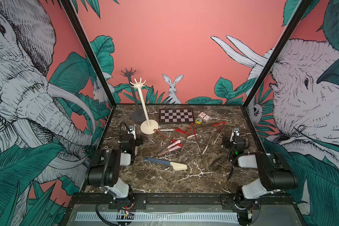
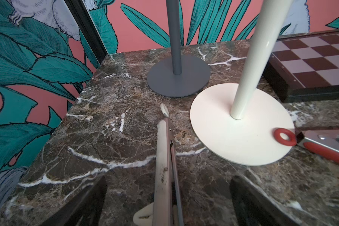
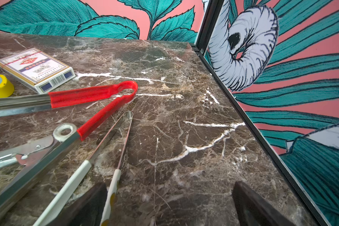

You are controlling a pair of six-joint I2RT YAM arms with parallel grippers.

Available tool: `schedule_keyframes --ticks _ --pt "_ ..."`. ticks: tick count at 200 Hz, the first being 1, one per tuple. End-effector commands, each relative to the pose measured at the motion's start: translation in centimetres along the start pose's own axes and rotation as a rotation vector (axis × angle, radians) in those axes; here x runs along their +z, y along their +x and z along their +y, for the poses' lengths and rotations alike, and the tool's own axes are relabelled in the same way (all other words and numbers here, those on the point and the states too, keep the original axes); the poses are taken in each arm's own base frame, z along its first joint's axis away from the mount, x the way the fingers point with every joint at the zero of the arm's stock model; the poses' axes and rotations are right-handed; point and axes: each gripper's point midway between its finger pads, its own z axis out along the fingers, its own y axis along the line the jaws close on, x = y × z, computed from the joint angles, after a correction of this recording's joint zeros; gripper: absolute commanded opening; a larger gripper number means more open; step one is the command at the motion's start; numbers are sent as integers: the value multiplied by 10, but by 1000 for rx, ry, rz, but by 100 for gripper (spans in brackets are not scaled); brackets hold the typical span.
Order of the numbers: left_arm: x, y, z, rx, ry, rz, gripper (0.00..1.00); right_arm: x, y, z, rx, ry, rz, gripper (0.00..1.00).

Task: Hang food tongs on kitchen utensil racks
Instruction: Move the rack to the center of the board.

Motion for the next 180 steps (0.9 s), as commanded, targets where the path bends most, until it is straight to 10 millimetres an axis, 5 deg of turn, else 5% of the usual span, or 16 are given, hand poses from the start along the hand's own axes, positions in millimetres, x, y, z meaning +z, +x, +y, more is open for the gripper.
schedule_keyframes --ticks 1,180 --pt "-4 -11 1 -8 -6 -37 99 -2 -17 0 24 -2 -60 99" --pt "-4 -11 1 -8 -6 -35 99 -2 -17 0 23 -3 -61 99"
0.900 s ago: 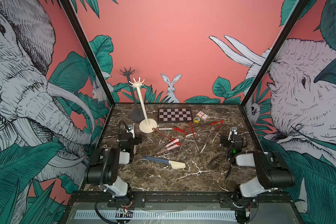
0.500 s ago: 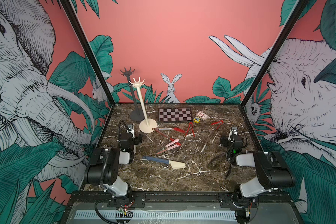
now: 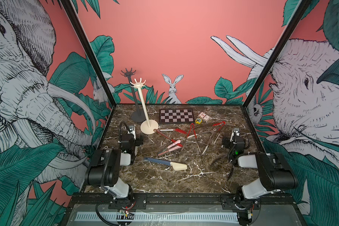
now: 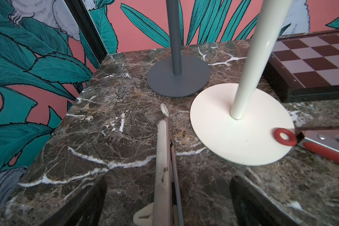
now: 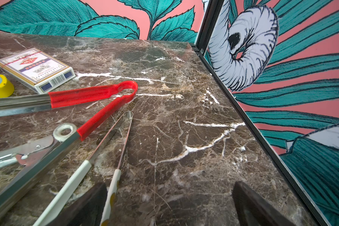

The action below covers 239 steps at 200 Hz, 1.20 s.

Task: Hang food tongs on kitchen utensil racks
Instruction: Move the rack to the center of the board.

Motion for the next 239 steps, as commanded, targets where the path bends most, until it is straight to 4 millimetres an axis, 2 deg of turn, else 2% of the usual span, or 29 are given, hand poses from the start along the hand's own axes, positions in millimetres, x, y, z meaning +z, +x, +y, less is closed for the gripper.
schedule_keyframes --ticks 1,16,17,29,44,55,96,128,160,199,239 --pt "-4 -11 1 -8 -5 -35 100 -2 -17 1 23 -4 -62 99" --pt "-6 -20 0 3 5 -60 100 -5 -34 3 10 -22 -72 99" --pt "-6 -20 0 4 6 -58 100 -5 -30 4 1 -26 -52 99" --pt "-11 -27 -5 19 45 -15 100 -18 -49 6 -16 -61 -7 99" --pt "-26 -49 -6 27 68 -53 100 -40 -64 5 30 -101 -37 99" --pt "-42 -65 2 -17 37 -107 100 -55 -73 7 44 -143 -58 99" --pt "-85 -118 -6 -92 137 -256 100 -100 -87 21 96 -311 -80 99" --pt "-100 -150 -17 -83 222 -333 100 -122 -101 33 130 -430 -89 99" --pt "-95 -178 -29 -52 302 -375 99 -128 -115 42 143 -494 -94 99" --pt "-73 -206 -39 -9 356 -412 96 -127 -133 49 162 -531 -109 99" --pt "-51 -232 -50 -13 422 -452 91 -126 -144 51 163 -544 -117 99"
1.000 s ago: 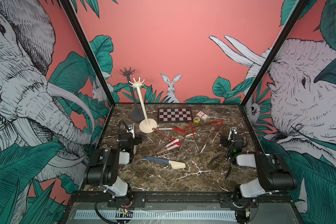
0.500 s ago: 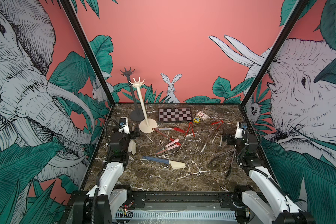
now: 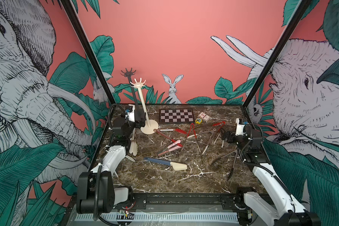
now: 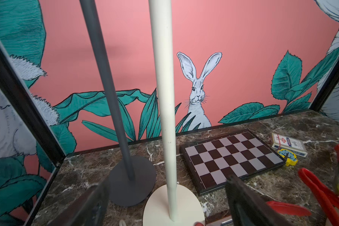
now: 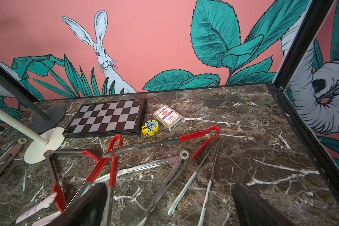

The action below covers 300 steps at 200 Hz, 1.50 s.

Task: Hang food tongs on kitchen utensil racks
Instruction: Move the rack to the center of the board.

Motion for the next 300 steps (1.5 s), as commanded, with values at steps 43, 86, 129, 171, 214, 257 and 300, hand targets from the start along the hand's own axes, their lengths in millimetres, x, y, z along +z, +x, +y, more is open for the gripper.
schedule_keyframes --ticks 43,86,129,171,214,257,300 --pt "34 -39 -7 34 97 -98 87 0 -21 8 -2 -34 -37 99" --pt "53 -41 -1 39 94 -106 85 2 -24 8 0 -35 -41 99" --pt "65 -42 2 34 93 -120 77 7 -23 8 8 -36 -33 99" --pt "82 -47 4 36 90 -145 67 9 -22 9 11 -42 -27 99" --pt "98 -55 2 39 106 -174 63 10 -20 8 21 -38 -21 99" --pt "105 -57 8 40 81 -192 46 10 -20 8 23 -40 -18 99" --pt "102 -62 6 43 86 -212 28 9 -21 6 13 -27 -20 99"
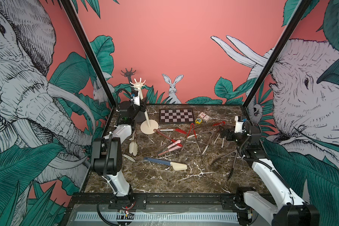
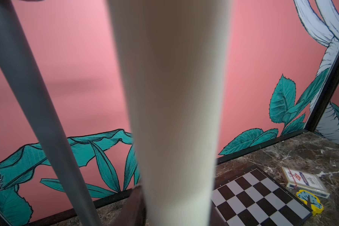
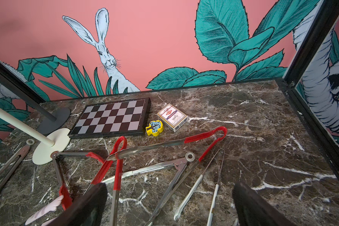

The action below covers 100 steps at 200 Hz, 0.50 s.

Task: Hang food tongs on kitchen utensil racks
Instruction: Move the rack to the center of the board.

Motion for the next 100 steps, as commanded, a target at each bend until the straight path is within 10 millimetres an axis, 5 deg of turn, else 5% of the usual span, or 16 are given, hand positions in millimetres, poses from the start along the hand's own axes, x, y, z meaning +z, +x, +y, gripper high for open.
schedule_keyframes --ticks 1,19,100 --pt "0 -34 -1 28 1 -96 28 -3 -19 4 -16 -7 -50 99" --pt "0 -36 -4 26 21 -98 17 -2 -18 3 -20 -1 -47 99" --pt "-11 -58 -17 5 77 -132 3 -6 -16 -1 -22 24 -50 99"
